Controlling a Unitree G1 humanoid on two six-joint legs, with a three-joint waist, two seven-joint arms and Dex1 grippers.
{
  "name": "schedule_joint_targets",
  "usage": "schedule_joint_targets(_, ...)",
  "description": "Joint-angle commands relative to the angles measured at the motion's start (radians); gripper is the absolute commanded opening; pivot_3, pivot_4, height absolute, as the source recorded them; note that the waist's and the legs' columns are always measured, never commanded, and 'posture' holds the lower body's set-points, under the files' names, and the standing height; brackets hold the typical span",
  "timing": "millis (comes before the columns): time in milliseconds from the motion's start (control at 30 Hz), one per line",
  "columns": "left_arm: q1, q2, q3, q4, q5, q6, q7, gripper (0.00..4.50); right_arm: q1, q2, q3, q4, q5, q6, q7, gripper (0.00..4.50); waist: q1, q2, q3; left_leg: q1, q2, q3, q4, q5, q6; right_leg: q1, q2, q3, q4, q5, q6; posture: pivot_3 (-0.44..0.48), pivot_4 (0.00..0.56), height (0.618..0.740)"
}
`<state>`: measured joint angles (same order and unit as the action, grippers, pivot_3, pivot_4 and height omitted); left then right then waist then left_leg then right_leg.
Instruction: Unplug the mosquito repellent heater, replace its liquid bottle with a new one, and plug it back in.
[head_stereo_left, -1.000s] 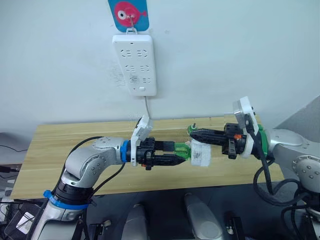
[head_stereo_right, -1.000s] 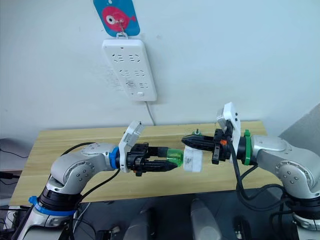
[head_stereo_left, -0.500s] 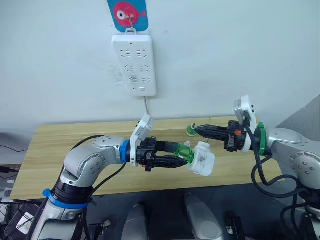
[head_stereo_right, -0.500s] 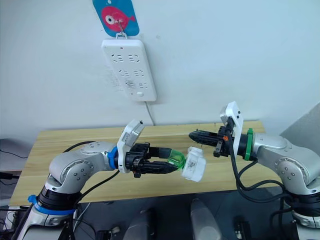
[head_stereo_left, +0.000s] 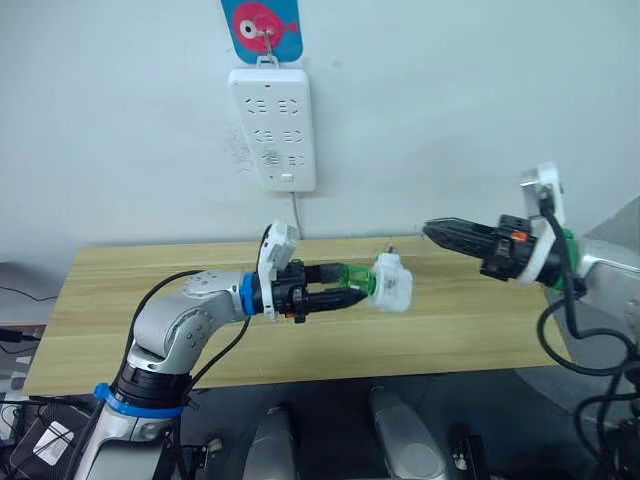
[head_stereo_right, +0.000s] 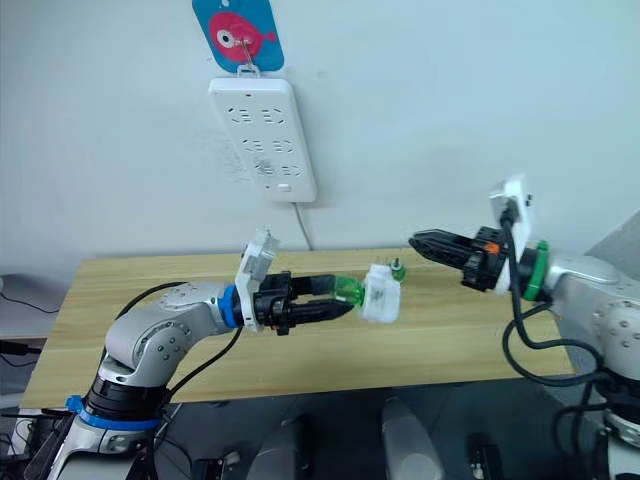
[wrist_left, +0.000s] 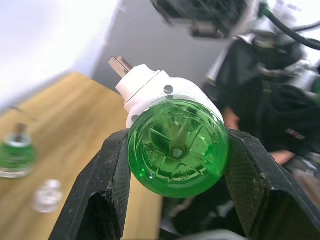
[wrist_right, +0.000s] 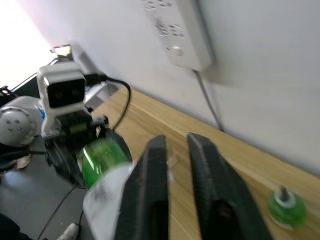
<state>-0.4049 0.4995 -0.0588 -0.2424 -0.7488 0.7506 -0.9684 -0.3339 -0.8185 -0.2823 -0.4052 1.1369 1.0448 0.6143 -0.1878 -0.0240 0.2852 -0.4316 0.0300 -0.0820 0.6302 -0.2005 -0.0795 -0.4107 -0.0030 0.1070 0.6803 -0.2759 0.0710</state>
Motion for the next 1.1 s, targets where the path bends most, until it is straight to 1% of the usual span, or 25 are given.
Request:
schedule_joint_targets(33, -0.005, -0.025, 0.040, -0.034, -0.067, 0.028, 0.021, 2.34, 0.065, -0.002, -0.047, 0.001, 0.040, 0.014, 0.022, 2.27, -0.001, 0.000, 0.000, 0.000, 0.000, 0.000, 0.000, 0.000, 0.000, 0.000, 0.000, 0.000, 0.000, 0.000, 0.000, -0.294, 0.247, 0.740)
schedule_joint_targets(133, -0.019, -0.044, 0.058, -0.032, -0.094, 0.050, 0.047, 2.34, 0.100, 0.048, -0.072, 0.024, 0.117, 0.044, -0.059, 3.34, -0.007, 0.000, 0.000, 0.000, 0.000, 0.001, 0.001, 0.000, 0.000, 0.000, 0.000, 0.001, 0.000, 0.000, 0.000, -0.290, 0.245, 0.740)
schedule_joint_targets(233, -0.036, -0.059, 0.077, -0.022, -0.123, 0.072, 0.074, 2.34, 0.131, 0.077, -0.083, 0.047, 0.263, 0.102, -0.153, 4.39, -0.007, 0.000, 0.000, 0.000, 0.000, 0.001, 0.001, 0.000, 0.000, 0.000, 0.000, 0.001, 0.001, 0.000, 0.000, -0.290, 0.243, 0.740)
schedule_joint_targets(333, -0.049, -0.069, 0.088, -0.017, -0.146, 0.092, 0.088, 2.34, 0.163, 0.081, -0.063, 0.059, 0.440, 0.128, -0.233, 4.50, -0.006, 0.000, 0.000, 0.000, 0.000, 0.001, 0.001, 0.000, 0.000, 0.000, 0.000, 0.001, 0.000, 0.000, 0.000, -0.286, 0.242, 0.740)
schedule_joint_targets(433, -0.047, -0.077, 0.094, -0.022, -0.169, 0.111, 0.094, 2.34, 0.177, 0.079, -0.025, 0.055, 0.640, 0.088, -0.342, 4.50, -0.007, 0.000, 0.000, 0.000, 0.000, 0.001, 0.001, 0.000, 0.000, 0.000, 0.000, 0.001, 0.000, 0.000, 0.000, -0.284, 0.242, 0.740)
schedule_joint_targets(567, -0.033, -0.070, 0.093, -0.038, -0.202, 0.141, 0.086, 2.34, 0.163, 0.102, 0.046, 0.039, 0.766, 0.002, -0.487, 4.50, -0.007, 0.000, 0.000, 0.000, 0.000, 0.001, 0.001, 0.000, 0.000, 0.000, 0.001, 0.001, 0.001, 0.000, 0.000, -0.284, 0.242, 0.740)
schedule_joint_targets(800, -0.035, -0.098, 0.111, -0.028, -0.222, 0.138, 0.131, 2.34, 0.158, 0.148, 0.115, 0.011, 0.832, -0.104, -0.596, 4.50, -0.006, 0.000, 0.000, 0.000, 0.000, 0.001, 0.001, 0.000, 0.000, 0.000, 0.000, 0.001, 0.000, 0.000, 0.000, -0.279, 0.240, 0.740)
schedule_joint_targets(867, -0.034, -0.107, 0.115, -0.027, -0.227, 0.139, 0.142, 2.34, 0.160, 0.167, 0.122, -0.001, 0.835, -0.122, -0.609, 4.50, -0.006, 0.000, 0.000, 0.000, 0.000, 0.001, 0.001, 0.000, 0.000, 0.000, 0.001, 0.001, 0.000, 0.000, 0.000, -0.279, 0.239, 0.740)
schedule_joint_targets(1000, -0.018, -0.104, 0.098, -0.051, -0.239, 0.152, 0.123, 2.34, 0.168, 0.218, 0.139, -0.025, 0.835, -0.159, -0.636, 4.50, -0.006, 0.000, 0.000, 0.000, 0.000, 0.000, 0.001, 0.000, 0.000, 0.000, 0.001, 0.001, 0.000, 0.000, 0.000, -0.280, 0.240, 0.740)
schedule_joint_targets(1100, -0.007, -0.100, 0.093, -0.063, -0.242, 0.153, 0.120, 2.34, 0.171, 0.232, 0.146, -0.031, 0.835, -0.165, -0.634, 4.50, -0.006, 0.000, 0.000, 0.000, 0.000, 0.000, 0.001, 0.000, 0.000, 0.000, 0.001, 0.001, 0.000, 0.000, 0.000, -0.278, 0.239, 0.740)
